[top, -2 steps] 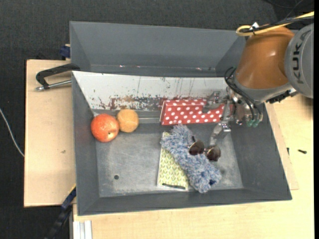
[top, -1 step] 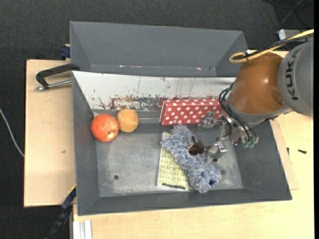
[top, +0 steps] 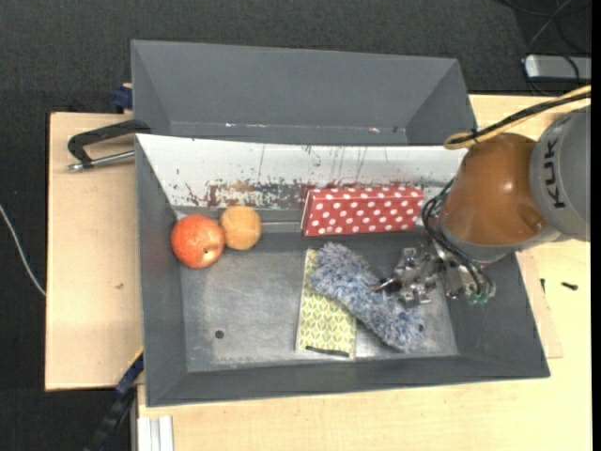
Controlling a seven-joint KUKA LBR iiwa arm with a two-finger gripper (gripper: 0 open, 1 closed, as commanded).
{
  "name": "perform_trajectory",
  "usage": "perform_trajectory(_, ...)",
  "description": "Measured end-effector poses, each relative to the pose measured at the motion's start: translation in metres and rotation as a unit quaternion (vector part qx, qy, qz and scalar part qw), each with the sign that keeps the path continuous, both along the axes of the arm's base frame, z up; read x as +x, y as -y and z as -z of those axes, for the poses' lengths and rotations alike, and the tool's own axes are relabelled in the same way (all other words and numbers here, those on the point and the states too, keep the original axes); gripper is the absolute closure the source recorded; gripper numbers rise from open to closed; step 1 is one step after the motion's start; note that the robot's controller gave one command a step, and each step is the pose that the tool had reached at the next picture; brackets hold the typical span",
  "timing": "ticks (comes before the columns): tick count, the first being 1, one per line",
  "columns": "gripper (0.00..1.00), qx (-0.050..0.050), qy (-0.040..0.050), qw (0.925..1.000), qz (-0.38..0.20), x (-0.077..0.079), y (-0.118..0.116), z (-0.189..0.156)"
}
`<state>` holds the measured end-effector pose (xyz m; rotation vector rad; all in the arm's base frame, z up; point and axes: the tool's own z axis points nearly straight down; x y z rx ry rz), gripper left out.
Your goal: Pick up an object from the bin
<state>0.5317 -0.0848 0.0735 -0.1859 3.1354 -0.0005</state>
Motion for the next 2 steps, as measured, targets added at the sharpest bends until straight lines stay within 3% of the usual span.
perform_trajectory(1,1.0,0.0,0.0,1.0,0.0,0.0,0.0,0.0)
perform_trajectory(2,1.0,-0.001,0.0059,0.999,-0.044,-0.011,0.014,-0.187)
